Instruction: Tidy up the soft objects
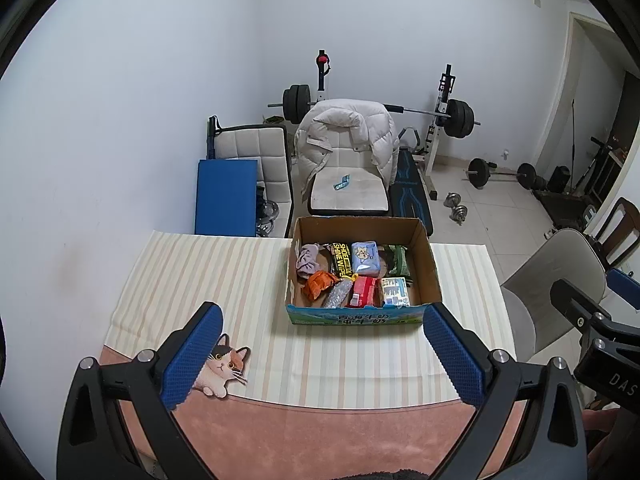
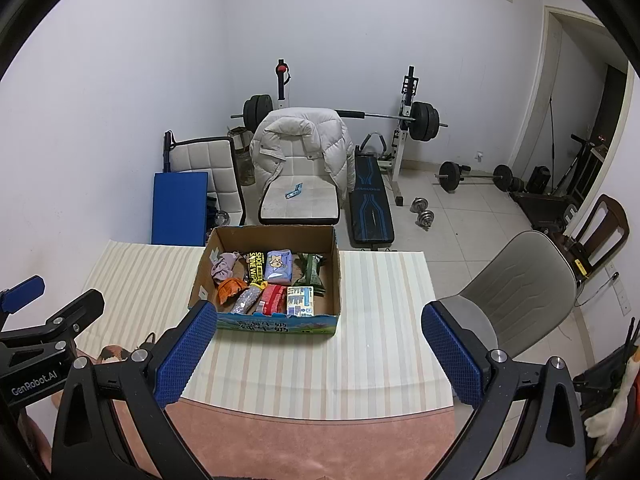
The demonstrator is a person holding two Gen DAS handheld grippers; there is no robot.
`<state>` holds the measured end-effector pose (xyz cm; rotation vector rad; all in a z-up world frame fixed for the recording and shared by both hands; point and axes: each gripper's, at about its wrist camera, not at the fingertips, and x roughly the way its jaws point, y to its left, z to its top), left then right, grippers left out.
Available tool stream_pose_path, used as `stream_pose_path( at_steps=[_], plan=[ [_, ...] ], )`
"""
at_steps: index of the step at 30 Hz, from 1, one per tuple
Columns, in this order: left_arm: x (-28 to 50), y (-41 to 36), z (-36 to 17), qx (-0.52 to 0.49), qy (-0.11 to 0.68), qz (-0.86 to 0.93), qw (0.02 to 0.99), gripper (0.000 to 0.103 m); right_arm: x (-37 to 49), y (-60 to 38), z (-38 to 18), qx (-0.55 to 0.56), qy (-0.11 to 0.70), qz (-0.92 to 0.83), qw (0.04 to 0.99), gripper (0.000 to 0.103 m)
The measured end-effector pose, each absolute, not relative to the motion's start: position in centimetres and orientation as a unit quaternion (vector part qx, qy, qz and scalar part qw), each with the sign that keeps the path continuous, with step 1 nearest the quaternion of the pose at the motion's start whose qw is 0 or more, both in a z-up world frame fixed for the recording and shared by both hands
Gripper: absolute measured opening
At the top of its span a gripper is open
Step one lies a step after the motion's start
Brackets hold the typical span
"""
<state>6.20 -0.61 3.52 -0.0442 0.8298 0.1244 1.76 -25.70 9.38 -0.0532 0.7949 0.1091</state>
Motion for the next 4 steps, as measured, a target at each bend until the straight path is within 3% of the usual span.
stream_pose_path(
  at_steps=[4],
  plan=[
    [6.03,-0.58,3.71,-0.025,0.399,0.062,0.915,0.103,1.96,-25.55,9.53,-0.027,0.386,0.052,0.921,0.103]
  ],
)
